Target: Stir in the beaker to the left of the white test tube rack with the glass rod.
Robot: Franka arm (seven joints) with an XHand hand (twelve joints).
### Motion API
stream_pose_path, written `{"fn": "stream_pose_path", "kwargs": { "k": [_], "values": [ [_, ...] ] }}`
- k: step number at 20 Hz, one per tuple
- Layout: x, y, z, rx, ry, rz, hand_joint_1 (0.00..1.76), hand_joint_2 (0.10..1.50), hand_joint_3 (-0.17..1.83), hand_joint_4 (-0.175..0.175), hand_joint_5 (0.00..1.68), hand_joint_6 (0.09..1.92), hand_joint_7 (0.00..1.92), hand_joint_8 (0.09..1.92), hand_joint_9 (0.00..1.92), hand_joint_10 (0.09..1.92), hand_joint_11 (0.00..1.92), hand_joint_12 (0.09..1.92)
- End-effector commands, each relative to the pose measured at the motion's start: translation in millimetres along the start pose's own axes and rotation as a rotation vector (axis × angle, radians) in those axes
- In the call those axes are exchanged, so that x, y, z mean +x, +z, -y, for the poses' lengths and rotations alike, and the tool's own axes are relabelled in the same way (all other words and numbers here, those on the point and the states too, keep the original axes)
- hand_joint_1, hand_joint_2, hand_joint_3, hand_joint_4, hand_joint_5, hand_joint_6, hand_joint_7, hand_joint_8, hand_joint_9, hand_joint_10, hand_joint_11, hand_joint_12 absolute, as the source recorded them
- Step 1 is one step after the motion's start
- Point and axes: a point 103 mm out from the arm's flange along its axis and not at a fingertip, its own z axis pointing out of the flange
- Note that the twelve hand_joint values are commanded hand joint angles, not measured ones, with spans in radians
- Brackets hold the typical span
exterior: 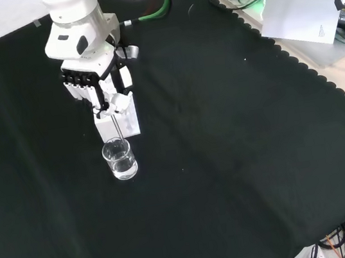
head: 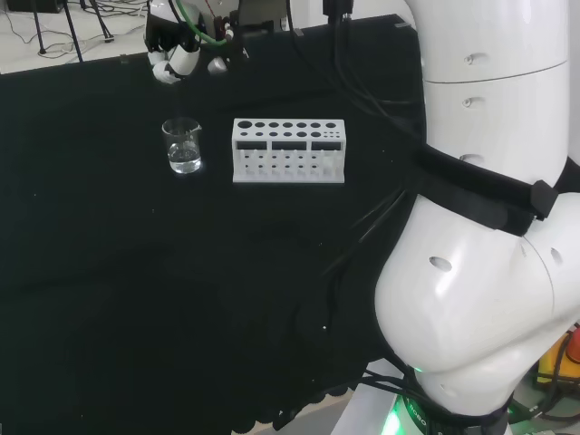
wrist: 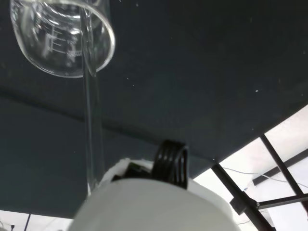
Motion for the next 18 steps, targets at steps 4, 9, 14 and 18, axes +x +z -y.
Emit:
{"fn": "stream_pose_path", "kwargs": {
  "k": [4, 9, 14, 18],
  "values": [
    [-7.2, -6.3, -28.9, -0.039, -0.018, -0.008, 1.23, 0.50, 0.89, -0.175, 1.37, 0.61, 1.70, 0.66, 1.78, 0.61, 1.63, 0.92],
    [-17.3, -7.0, -25.1, -0.033, -0.015, 0.001, 1.23, 0.50, 0.89, -0.175, 1.37, 0.61, 1.70, 0.66, 1.78, 0.61, 1.63, 0.92],
    [-25.2, -8.6, -14.9, -0.032, -0.003, 0.016, 1.23, 0.50, 0.89, -0.175, 1.37, 0.61, 1.70, 0.66, 1.78, 0.61, 1.63, 0.92],
    [-25.0, -8.4, -4.4, -0.020, 0.001, 0.026, 1.23, 0.50, 0.89, -0.175, 1.37, 0.61, 1.70, 0.66, 1.78, 0.62, 1.63, 0.92]
  ]
}}
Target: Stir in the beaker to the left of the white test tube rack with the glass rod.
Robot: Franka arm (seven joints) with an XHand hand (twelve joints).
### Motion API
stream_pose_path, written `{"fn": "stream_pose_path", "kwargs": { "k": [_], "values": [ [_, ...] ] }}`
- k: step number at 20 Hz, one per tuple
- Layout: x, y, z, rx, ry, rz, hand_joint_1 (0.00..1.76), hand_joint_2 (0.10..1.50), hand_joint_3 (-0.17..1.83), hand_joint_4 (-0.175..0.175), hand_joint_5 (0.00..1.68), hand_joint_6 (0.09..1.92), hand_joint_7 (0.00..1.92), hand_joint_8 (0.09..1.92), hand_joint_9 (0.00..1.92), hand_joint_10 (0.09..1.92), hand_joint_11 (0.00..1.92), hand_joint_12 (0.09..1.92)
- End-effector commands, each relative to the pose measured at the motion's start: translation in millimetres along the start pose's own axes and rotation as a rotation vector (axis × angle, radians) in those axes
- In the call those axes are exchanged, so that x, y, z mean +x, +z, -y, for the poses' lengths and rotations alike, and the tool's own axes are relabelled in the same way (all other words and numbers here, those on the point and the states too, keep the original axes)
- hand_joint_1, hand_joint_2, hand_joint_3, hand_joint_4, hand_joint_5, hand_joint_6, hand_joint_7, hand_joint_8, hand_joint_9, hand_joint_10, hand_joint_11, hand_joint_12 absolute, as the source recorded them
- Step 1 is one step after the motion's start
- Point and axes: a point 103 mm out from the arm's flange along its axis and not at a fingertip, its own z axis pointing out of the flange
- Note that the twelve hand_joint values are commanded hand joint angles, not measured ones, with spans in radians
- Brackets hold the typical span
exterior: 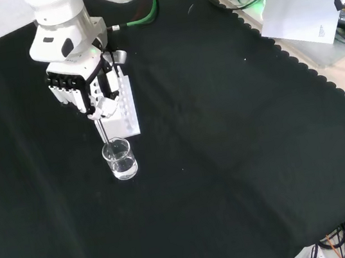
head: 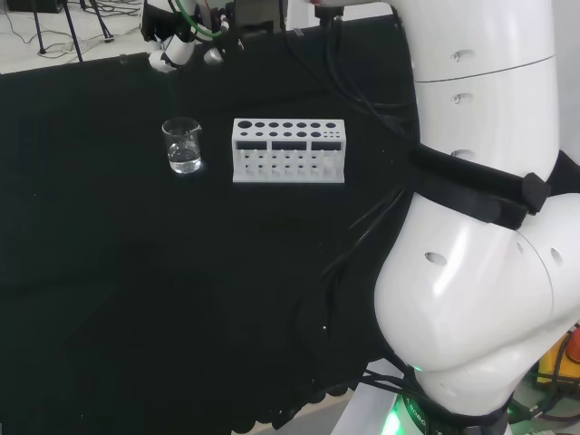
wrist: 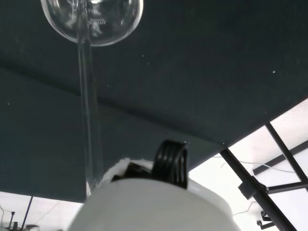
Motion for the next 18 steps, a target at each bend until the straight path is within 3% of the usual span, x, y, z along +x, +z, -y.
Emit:
{"fn": "stream_pose_path", "kwargs": {
  "k": [1, 11, 18],
  "values": [
    [-3.1, -2.5, 14.9, 0.011, 0.010, 0.019, 1.23, 0.50, 0.89, -0.175, 1.37, 0.61, 1.70, 0.66, 1.78, 0.62, 1.63, 0.92],
    [31.3, 8.7, 2.0, 0.005, -0.027, -0.004, 1.23, 0.50, 0.89, -0.175, 1.37, 0.61, 1.70, 0.66, 1.78, 0.62, 1.63, 0.92],
    [9.6, -2.7, 0.4, -0.010, -0.026, 0.027, 1.23, 0.50, 0.89, -0.175, 1.36, 0.61, 1.70, 0.66, 1.78, 0.62, 1.63, 0.92]
  ]
}}
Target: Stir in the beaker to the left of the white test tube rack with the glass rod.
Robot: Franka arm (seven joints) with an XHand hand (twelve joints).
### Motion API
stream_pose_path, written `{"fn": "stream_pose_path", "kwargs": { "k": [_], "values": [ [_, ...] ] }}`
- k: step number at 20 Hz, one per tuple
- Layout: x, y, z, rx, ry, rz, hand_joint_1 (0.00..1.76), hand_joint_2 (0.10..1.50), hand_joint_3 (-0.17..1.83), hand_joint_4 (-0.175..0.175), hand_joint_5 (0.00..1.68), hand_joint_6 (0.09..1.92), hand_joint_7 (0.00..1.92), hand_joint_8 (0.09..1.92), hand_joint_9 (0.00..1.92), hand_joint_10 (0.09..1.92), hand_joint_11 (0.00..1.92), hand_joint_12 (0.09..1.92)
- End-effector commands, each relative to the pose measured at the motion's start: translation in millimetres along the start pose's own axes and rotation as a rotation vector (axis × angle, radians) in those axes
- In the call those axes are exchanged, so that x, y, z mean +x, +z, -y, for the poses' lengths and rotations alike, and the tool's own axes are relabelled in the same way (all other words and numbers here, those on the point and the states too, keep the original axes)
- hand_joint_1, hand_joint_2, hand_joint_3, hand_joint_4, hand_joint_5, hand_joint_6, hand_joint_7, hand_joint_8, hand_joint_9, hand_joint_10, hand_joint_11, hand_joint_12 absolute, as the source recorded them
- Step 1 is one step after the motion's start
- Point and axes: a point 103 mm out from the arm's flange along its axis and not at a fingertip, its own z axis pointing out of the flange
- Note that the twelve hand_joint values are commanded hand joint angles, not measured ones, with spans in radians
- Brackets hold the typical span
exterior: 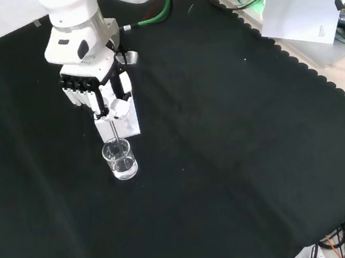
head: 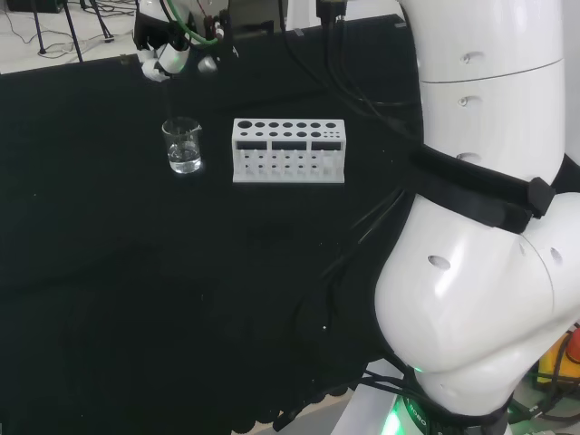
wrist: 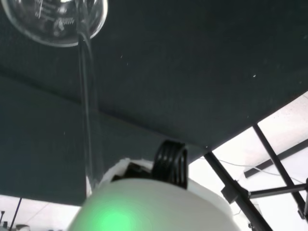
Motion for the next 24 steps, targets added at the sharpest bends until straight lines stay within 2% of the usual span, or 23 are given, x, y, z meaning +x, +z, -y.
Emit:
{"fn": "stream_pose_path", "kwargs": {
  "k": [1, 6, 11, 18, 24],
  "values": [
    [-17.9, -7.0, 4.8, -0.007, 0.003, 0.025, 1.23, 0.50, 0.89, -0.175, 1.36, 0.61, 1.70, 0.66, 1.78, 0.62, 1.63, 0.92],
    [-32.5, -20.0, 26.1, -0.020, 0.036, 0.023, 1.23, 0.50, 0.89, -0.175, 1.36, 0.61, 1.70, 0.66, 1.78, 0.62, 1.63, 0.92],
    [-24.5, -20.5, 42.0, -0.022, 0.061, 0.000, 1.23, 0.50, 0.89, -0.175, 1.36, 0.61, 1.70, 0.66, 1.78, 0.62, 1.63, 0.92],
    [2.3, -16.6, 40.4, -0.029, 0.027, 0.009, 1.23, 0.50, 0.89, -0.175, 1.36, 0.61, 1.69, 0.67, 1.78, 0.62, 1.63, 0.92],
    [13.4, -15.0, 35.9, -0.020, 0.012, 0.028, 1.23, 0.50, 0.89, -0.175, 1.36, 0.62, 1.69, 0.67, 1.78, 0.62, 1.63, 0.92]
  ]
}}
